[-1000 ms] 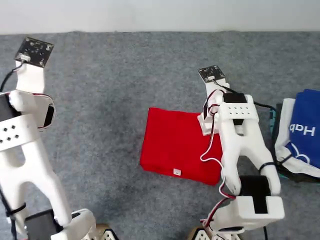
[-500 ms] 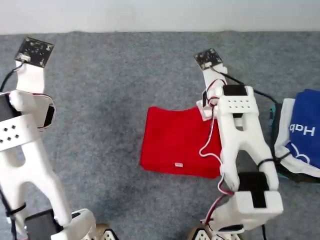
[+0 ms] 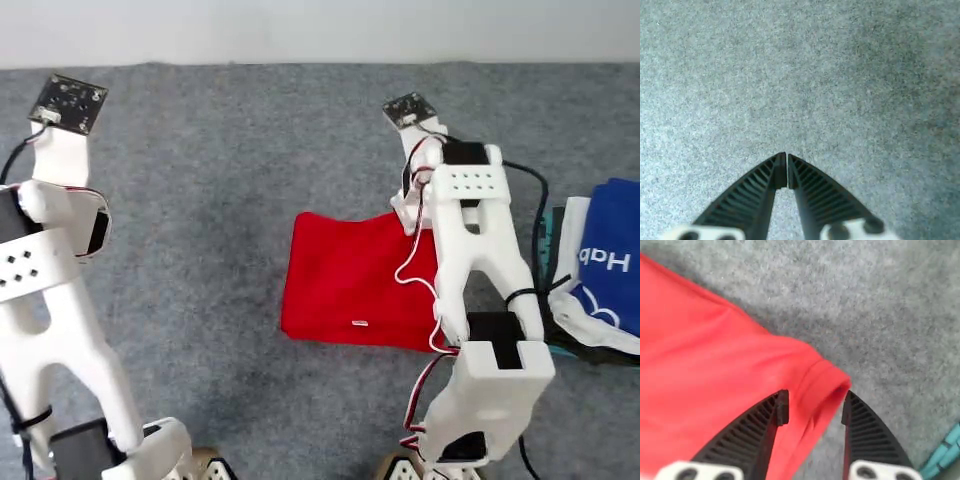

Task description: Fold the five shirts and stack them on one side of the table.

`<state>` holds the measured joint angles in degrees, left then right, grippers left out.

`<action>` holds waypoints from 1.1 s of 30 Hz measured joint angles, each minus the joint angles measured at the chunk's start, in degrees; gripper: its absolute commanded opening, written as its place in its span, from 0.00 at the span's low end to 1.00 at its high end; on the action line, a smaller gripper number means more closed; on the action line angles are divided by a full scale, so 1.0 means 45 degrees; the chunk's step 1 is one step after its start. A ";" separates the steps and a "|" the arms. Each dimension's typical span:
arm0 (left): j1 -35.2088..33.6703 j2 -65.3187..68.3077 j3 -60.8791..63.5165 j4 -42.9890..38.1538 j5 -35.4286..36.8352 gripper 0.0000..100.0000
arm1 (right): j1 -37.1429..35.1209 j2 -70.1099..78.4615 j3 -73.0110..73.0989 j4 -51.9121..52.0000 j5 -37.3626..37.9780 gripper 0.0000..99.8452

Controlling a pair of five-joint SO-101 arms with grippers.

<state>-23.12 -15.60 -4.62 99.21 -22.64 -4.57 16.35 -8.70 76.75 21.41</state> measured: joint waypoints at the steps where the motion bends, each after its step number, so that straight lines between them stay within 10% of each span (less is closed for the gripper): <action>1: 0.0000 0.0000 0.0117 0.0000 0.0000 0.01 | 0.0020 -0.0059 -0.0293 0.0391 0.0000 0.14; 14: 0.0000 0.0000 0.0567 0.0000 0.0000 0.01 | -0.1465 -0.0332 -0.1368 0.5236 0.0039 0.01; 33: 0.0000 0.0000 0.0567 0.0000 0.0000 0.01 | 0.0039 -0.0098 0.3985 0.4239 0.0098 0.01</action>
<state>-23.12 -15.60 -2.07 99.21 -22.64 -4.40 15.91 9.23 95.82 21.85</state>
